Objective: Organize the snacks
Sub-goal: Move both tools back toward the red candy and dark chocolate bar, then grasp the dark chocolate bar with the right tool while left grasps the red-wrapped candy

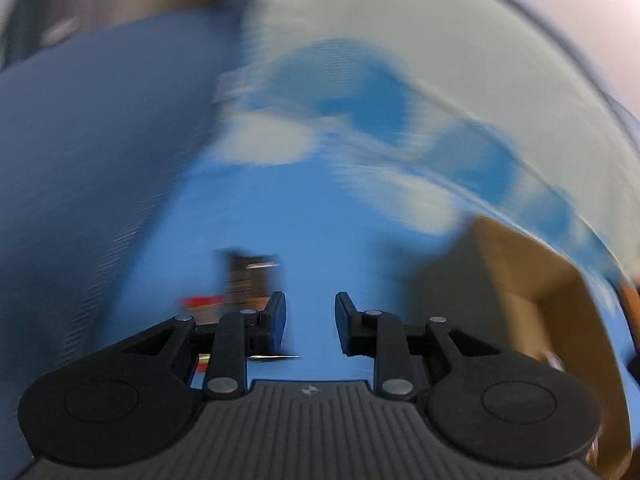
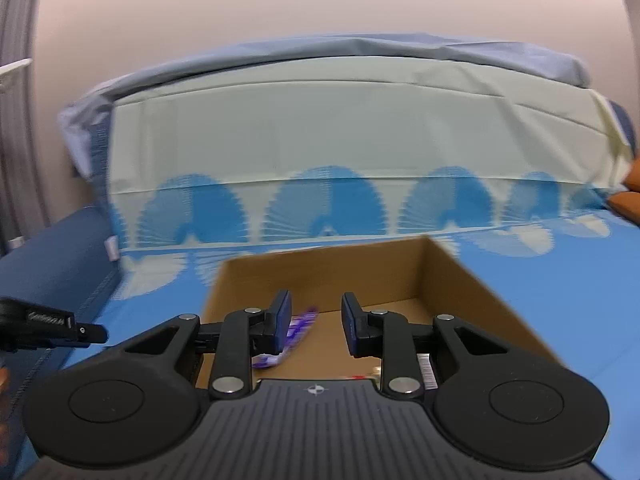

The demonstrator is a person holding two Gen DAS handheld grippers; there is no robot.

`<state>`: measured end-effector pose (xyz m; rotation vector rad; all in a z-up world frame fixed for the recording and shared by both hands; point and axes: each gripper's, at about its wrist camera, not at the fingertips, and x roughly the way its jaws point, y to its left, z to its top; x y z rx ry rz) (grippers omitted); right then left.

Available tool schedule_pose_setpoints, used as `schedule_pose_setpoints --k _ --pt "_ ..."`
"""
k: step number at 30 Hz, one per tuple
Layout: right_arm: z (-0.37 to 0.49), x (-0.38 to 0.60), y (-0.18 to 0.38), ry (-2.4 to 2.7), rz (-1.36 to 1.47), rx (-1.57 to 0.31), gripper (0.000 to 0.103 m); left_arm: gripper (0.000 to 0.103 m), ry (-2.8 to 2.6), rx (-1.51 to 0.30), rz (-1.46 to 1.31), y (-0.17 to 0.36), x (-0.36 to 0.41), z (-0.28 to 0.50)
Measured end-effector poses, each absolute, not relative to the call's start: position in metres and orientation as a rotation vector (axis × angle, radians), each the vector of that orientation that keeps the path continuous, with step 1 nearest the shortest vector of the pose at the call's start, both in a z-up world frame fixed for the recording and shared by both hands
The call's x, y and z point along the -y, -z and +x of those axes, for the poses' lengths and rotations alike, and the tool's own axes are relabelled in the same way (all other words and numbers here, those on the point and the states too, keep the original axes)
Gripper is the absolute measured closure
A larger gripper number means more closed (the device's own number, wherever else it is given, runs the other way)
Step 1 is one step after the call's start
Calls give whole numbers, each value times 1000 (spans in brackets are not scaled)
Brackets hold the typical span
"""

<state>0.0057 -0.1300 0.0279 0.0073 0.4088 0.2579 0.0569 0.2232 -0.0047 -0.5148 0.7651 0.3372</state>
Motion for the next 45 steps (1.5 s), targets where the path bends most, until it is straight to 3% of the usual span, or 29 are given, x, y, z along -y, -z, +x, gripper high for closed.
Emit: schedule_pose_setpoints --k 7,17,21,35,39,42,45 --pt "-4 86 -24 -412 1 -439 74 73 -475 -940 -753 47 -277 54" --pt "-16 44 -12 -528 -41 -491 73 70 -498 -1019 -598 65 -261 77" --pt "-17 33 -9 -552 -48 -510 69 81 -512 -1045 -536 68 -263 75" --pt "-14 -41 25 -633 -129 -582 60 80 -470 -1105 -587 66 -292 45" --pt "-1 -71 45 -643 -181 -593 52 81 -466 -1099 -587 66 -291 44" --pt "12 -93 64 -646 -215 -616 40 81 -473 -1097 -592 67 -291 46" --pt "27 -110 87 -635 -250 -646 39 81 -476 -1097 -600 67 -292 46"
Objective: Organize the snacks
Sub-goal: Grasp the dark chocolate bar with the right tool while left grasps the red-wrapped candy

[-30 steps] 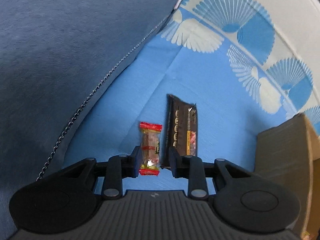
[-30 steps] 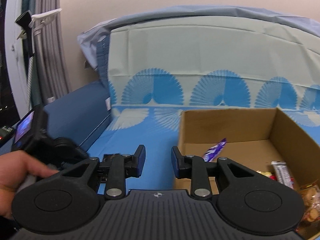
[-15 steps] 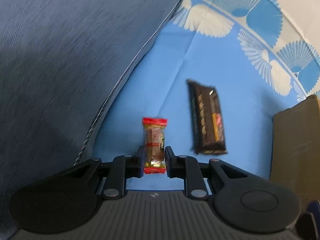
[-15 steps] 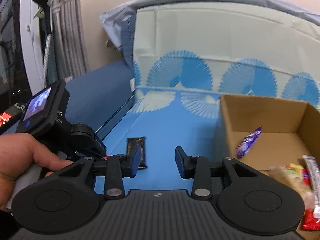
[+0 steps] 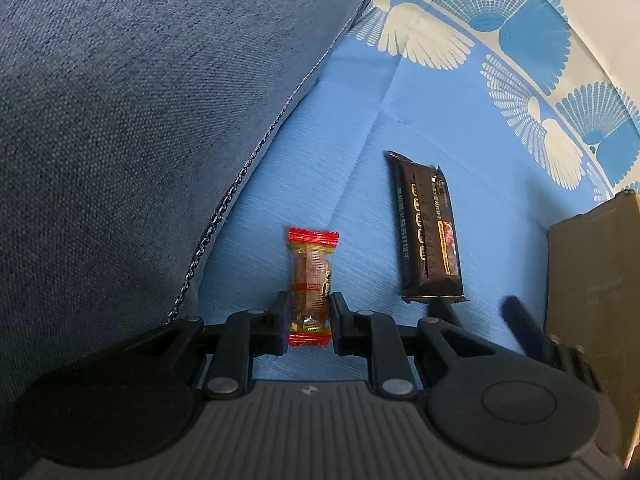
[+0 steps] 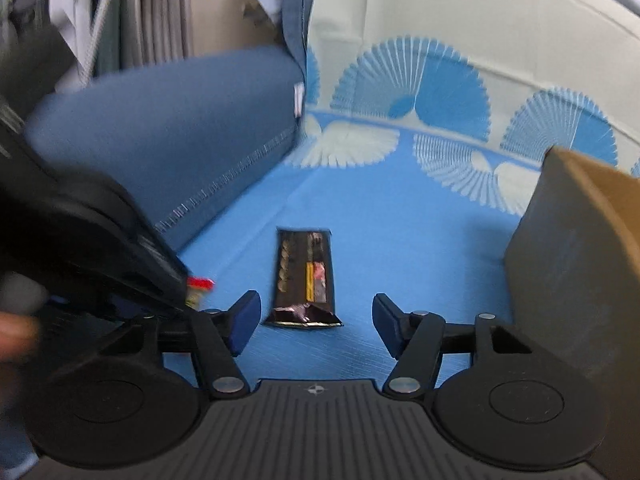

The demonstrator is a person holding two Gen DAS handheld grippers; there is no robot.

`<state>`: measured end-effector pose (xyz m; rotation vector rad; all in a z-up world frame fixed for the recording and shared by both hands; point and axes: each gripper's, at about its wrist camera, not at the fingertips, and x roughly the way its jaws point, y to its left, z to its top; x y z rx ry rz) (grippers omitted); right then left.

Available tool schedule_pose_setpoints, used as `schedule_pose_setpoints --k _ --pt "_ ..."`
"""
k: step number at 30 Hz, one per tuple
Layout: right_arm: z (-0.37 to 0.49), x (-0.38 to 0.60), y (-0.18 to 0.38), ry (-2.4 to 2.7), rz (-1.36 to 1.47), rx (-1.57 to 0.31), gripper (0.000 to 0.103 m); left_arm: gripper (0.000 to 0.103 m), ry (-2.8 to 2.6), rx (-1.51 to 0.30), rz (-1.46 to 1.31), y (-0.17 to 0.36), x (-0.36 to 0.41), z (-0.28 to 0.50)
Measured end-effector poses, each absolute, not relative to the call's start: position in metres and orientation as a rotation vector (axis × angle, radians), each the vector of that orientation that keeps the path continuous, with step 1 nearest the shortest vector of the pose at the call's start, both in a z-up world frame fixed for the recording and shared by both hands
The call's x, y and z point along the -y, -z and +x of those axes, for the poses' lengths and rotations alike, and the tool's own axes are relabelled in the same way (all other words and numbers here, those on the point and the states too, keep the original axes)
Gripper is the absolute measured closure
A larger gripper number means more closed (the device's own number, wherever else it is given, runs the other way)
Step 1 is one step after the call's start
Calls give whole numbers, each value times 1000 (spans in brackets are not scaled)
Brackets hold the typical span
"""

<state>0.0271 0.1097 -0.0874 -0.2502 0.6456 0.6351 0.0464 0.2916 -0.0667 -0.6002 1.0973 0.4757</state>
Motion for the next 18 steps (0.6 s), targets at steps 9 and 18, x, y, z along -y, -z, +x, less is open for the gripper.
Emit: schedule_pose_setpoints --k 9,18 --pt "51 -134 120 -669 -264 -682 36 81 -470 -1098 -616 67 -295 49" --pt "41 -126 108 -684 -309 -672 62 81 -431 -1080 -648 64 -297 46"
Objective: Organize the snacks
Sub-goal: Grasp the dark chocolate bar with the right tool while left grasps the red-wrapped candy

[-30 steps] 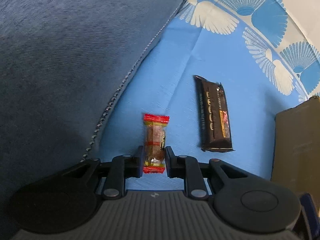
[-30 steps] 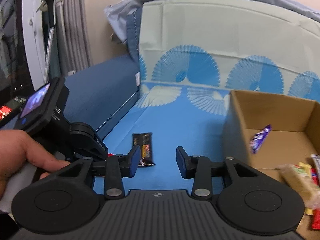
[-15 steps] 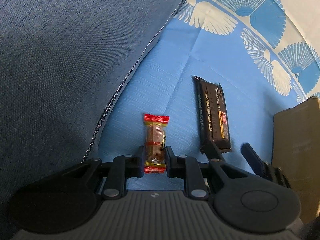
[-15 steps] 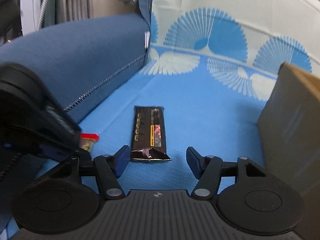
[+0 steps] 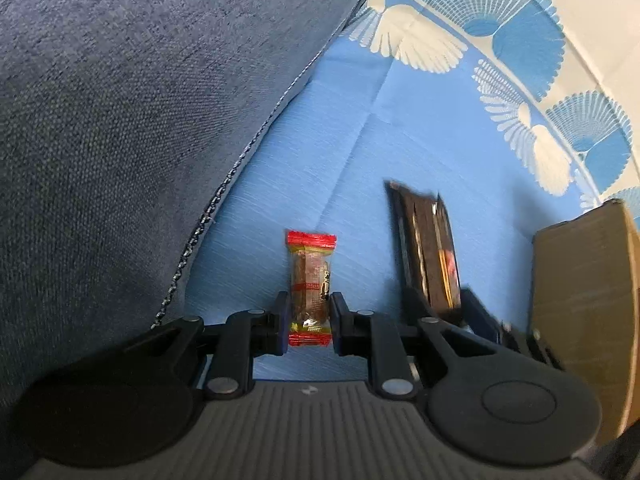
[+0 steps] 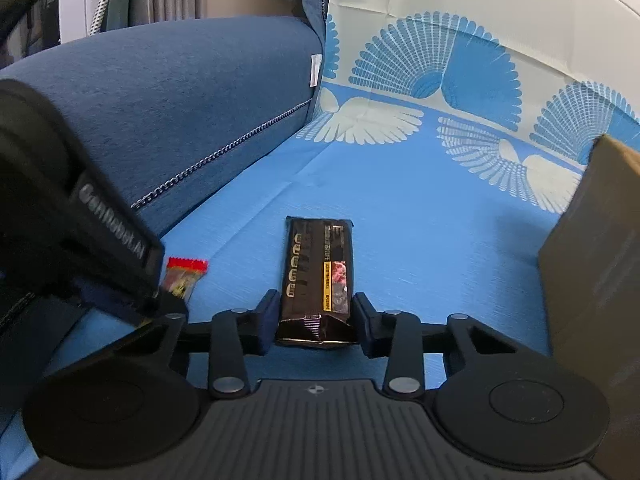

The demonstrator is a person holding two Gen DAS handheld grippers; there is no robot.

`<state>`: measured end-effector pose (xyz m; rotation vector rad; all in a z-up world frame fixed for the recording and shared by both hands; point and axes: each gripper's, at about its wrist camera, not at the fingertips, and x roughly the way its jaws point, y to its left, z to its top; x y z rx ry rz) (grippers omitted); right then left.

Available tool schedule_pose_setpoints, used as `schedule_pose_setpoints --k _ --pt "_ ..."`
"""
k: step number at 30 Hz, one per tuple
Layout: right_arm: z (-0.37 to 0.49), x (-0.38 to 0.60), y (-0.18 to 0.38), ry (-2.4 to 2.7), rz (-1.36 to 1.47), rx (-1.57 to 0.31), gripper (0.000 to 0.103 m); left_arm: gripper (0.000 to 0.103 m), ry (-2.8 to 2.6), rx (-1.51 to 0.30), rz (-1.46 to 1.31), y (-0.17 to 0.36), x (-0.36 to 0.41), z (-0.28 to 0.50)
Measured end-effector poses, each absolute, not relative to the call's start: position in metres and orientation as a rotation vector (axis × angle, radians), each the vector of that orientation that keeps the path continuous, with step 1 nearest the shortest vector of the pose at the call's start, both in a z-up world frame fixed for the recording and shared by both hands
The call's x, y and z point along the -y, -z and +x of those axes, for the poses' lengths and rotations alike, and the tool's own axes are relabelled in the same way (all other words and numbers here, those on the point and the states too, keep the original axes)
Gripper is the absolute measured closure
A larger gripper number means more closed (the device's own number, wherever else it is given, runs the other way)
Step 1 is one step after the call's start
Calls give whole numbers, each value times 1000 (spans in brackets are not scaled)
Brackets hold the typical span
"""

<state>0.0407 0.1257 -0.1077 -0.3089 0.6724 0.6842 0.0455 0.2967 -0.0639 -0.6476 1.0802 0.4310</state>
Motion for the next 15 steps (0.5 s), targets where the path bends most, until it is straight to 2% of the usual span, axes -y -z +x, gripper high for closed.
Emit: schedule_pose_setpoints --k 8,15 --pt "7 -87 83 -684 -355 -744 62 81 -341 -1090 -614 59 -285 38" --pt "-27 -48 55 -706 -304 -900 62 81 -173 -1140 -553 60 -264 35"
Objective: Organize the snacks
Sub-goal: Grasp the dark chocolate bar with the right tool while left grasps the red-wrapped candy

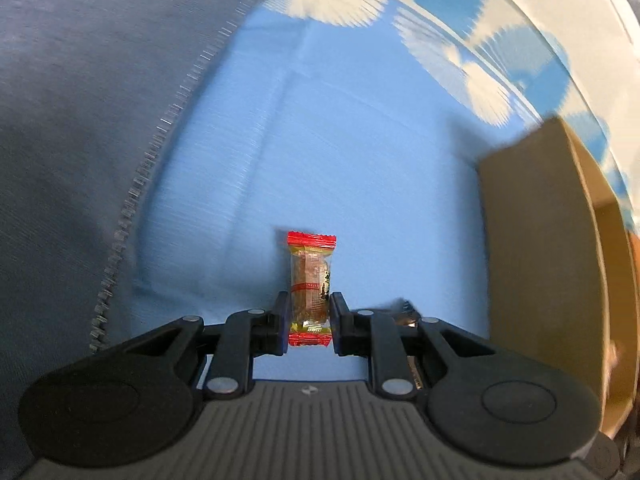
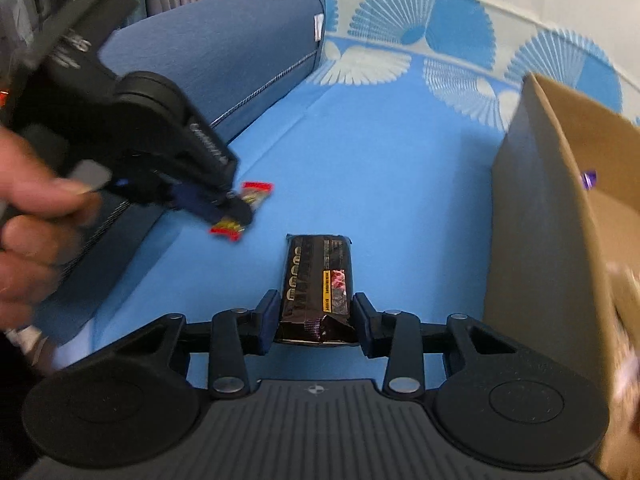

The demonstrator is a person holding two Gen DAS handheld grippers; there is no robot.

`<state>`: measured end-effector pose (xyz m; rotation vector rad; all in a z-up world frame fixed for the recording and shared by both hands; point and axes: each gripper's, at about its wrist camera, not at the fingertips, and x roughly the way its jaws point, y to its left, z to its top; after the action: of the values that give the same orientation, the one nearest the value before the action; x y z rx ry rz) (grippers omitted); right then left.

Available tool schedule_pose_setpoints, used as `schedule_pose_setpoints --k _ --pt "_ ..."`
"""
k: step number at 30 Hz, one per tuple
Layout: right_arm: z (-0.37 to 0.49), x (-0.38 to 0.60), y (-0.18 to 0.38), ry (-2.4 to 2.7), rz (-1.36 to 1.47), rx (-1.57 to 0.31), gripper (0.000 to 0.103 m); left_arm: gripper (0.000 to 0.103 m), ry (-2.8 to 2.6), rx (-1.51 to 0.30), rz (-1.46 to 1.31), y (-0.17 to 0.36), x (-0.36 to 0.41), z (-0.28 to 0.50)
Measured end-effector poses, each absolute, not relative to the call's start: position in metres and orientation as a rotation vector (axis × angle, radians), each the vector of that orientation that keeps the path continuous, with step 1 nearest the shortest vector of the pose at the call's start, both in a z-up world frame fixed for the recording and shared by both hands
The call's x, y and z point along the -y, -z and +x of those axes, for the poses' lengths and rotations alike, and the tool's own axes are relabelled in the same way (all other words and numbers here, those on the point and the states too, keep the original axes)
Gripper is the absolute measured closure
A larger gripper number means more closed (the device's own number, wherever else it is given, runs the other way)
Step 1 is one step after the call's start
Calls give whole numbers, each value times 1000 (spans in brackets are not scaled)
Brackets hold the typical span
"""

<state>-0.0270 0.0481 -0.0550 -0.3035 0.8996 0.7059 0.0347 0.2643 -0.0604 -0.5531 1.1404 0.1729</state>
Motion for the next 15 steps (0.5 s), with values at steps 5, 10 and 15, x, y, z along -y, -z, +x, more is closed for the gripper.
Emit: schedule_pose_setpoints --k 5,10,15 --pt "-41 -36 60 -720 -287 -929 61 81 -138 -1192 -474 68 -250 38" --pt "-33 -45 67 -707 -297 -903 44 79 -146 -1193 -457 69 -246 44" --pt "-25 -52 79 -700 -293 -937 44 71 -145 -1196 -439 68 -242 49"
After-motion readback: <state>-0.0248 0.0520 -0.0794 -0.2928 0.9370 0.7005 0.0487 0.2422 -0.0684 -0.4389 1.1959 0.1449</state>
